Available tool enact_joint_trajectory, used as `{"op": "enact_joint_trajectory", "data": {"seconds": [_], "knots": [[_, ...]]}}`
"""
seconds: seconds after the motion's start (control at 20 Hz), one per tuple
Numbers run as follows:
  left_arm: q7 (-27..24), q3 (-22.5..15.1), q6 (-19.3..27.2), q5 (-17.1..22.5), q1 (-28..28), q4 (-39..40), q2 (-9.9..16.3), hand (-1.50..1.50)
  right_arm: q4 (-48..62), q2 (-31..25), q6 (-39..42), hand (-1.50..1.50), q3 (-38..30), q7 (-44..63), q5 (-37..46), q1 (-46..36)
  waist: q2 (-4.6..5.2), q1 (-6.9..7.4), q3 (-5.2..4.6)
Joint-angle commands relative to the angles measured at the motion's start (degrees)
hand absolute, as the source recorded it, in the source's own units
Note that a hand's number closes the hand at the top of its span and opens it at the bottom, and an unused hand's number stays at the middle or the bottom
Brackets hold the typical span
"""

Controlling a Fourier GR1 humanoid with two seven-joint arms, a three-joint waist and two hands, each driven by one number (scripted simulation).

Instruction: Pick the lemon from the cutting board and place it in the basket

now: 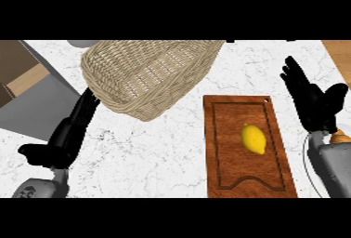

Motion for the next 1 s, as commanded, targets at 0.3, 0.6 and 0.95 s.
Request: {"op": "enact_joint_trajectory", "data": {"seconds": [0.3,0.6,0.95], "knots": [[0.8,2.51,2.19,-6.13,-3.31,0.31,6.2,0.0,-5.69,16.86,-0.18,1.5,-3.81,-8.7,-14.49,-1.18,-2.05,-2.69,1.63],[4.11,5.22,0.5,-7.96,-9.23,2.75,10.24,0.0,-16.64,21.88,6.0,-1.5,30.17,-2.12,4.4,4.08,-1.43,0.01,-1.25],[4.47,3.46,1.39,-8.94,-6.68,1.28,8.84,0.0,-19.41,5.66,4.79,-1.5,25.0,14.92,23.54,-12.31,-2.06,-0.39,-1.55]]}}
